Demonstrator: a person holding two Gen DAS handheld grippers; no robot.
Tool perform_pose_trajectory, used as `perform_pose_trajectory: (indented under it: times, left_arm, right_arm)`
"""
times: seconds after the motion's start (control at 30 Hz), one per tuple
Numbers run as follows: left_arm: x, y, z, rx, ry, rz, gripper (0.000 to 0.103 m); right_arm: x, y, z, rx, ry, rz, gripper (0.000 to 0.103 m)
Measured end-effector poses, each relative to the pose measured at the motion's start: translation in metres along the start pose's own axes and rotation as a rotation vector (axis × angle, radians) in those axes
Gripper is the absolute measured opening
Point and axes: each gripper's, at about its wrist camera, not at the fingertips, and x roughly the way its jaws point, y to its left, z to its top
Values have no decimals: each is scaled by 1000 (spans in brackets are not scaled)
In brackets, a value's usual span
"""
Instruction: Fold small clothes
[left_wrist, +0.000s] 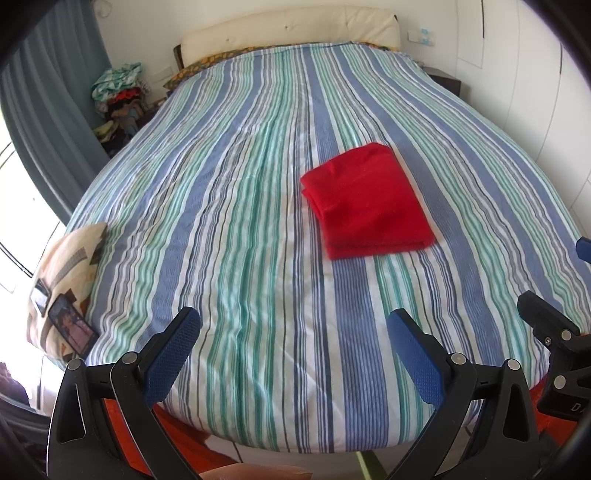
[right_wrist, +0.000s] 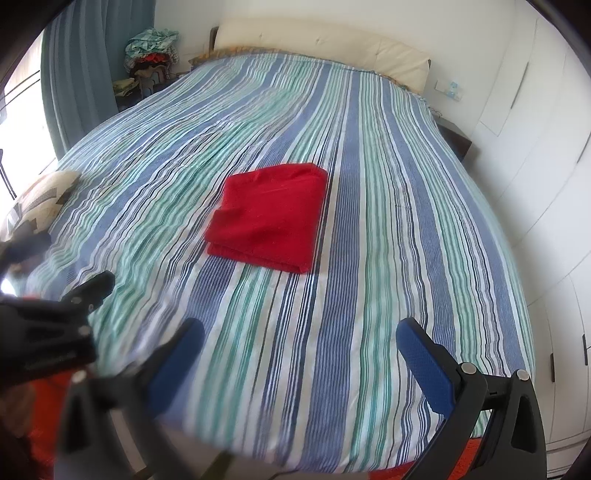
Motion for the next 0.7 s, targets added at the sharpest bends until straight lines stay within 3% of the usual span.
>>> perform_pose_trajectory:
  times: [0.4, 0.6, 0.7]
  left_arm:
    - [2, -2, -2, 3, 5, -10, 102]
    - [3, 1, -3, -21, 14, -68, 102]
    - [1, -1, -3, -12, 0, -44, 102]
  right_arm:
    - [2, -3, -2, 4, 6, 0, 102]
    - [4, -3, -2, 9, 9, 6, 102]
    - [5, -3, -3, 14, 10, 9, 102]
